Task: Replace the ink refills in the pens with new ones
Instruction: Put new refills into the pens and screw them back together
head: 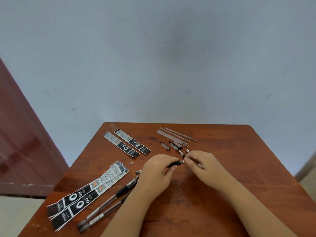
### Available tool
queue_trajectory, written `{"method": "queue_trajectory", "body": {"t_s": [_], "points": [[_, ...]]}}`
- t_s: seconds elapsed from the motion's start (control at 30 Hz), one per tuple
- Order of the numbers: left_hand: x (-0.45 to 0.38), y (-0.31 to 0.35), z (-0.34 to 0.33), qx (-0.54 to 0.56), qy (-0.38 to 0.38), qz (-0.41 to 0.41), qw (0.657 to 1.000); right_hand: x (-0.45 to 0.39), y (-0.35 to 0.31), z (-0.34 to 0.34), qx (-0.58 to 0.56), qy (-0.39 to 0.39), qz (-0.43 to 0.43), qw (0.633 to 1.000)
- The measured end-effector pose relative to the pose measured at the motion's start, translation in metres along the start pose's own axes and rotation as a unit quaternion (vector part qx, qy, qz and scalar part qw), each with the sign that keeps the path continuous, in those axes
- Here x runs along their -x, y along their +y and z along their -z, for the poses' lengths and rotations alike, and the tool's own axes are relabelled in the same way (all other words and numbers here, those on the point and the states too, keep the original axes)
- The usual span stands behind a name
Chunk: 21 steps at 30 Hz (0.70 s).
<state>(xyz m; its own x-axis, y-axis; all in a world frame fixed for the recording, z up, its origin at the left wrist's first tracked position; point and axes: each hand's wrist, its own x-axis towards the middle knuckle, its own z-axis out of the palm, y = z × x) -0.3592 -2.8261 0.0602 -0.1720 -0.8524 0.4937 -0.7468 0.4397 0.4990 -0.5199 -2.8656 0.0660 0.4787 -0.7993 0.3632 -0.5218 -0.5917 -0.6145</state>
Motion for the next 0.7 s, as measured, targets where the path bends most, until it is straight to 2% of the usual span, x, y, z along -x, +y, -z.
{"method": "queue_trajectory", "body": {"t_s": [0.2,0.7], "points": [[-0.0006,-0.0012,-0.0008,-0.003,0.006,-0.002,1.000,0.0012,0.0002,0.0058,-0.010,0.011,0.017,1.000],[-0.0005,-0.0013,-0.0015,0.013,0.000,-0.008,1.000,0.0010,-0.0015,0.0083,0.039,-0.019,0.038,0.998]]}}
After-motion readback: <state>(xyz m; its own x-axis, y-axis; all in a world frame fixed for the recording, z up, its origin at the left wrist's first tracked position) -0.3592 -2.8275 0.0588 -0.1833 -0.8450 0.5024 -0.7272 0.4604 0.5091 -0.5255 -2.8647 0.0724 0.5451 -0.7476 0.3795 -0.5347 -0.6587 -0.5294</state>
